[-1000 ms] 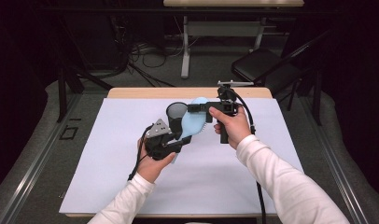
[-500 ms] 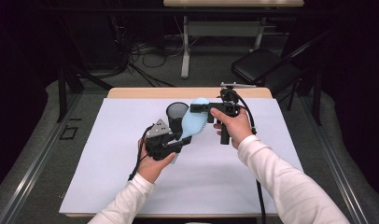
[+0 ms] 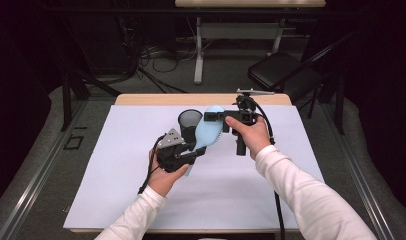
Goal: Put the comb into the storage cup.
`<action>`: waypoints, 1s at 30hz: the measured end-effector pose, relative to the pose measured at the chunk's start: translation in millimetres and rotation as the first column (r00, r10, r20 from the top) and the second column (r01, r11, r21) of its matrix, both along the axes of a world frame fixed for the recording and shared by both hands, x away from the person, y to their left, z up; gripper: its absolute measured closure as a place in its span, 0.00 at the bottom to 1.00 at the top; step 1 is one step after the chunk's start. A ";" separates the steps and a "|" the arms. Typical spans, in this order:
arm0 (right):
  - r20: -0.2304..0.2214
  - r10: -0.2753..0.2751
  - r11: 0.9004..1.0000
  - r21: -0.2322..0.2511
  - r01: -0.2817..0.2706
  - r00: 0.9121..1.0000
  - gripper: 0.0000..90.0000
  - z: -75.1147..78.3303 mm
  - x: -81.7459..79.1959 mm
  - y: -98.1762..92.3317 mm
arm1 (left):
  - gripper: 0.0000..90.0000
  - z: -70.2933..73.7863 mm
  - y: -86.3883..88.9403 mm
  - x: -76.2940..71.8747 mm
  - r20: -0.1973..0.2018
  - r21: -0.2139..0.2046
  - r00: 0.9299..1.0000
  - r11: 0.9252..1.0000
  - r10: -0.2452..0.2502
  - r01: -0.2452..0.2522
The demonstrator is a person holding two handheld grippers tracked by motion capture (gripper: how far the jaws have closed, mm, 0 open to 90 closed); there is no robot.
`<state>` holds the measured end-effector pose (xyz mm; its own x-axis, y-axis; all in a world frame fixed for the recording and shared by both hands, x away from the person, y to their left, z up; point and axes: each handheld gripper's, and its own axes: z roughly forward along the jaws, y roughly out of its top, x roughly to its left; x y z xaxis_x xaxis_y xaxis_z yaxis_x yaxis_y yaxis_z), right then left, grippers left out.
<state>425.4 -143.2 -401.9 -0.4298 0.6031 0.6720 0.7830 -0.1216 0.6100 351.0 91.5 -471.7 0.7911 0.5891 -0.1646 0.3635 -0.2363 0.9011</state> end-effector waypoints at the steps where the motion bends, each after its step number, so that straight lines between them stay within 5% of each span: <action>1: -0.002 0.005 1.000 0.000 -0.005 1.000 0.52 0.1 -0.1 -0.1 | 0.77 -0.1 0.0 0.0 0.001 0.001 1.000 1.000 0.000 0.000; 11: -0.043 0.016 1.000 0.020 -0.015 0.999 0.53 -1.2 0.4 -2.3 | 0.75 -1.7 0.0 0.3 -0.004 0.000 1.000 1.000 0.002 -0.002; 30: -0.055 0.011 1.000 0.016 -0.010 0.998 0.54 -1.5 0.8 -2.5 | 0.62 -4.6 5.3 3.9 -0.041 -0.064 0.999 0.998 0.018 -0.020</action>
<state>426.1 -145.7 -403.3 -0.3982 0.5879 0.7041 0.8167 -0.1224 0.5640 354.9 96.8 -476.3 0.7718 0.5910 -0.2344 0.4038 -0.1710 0.8987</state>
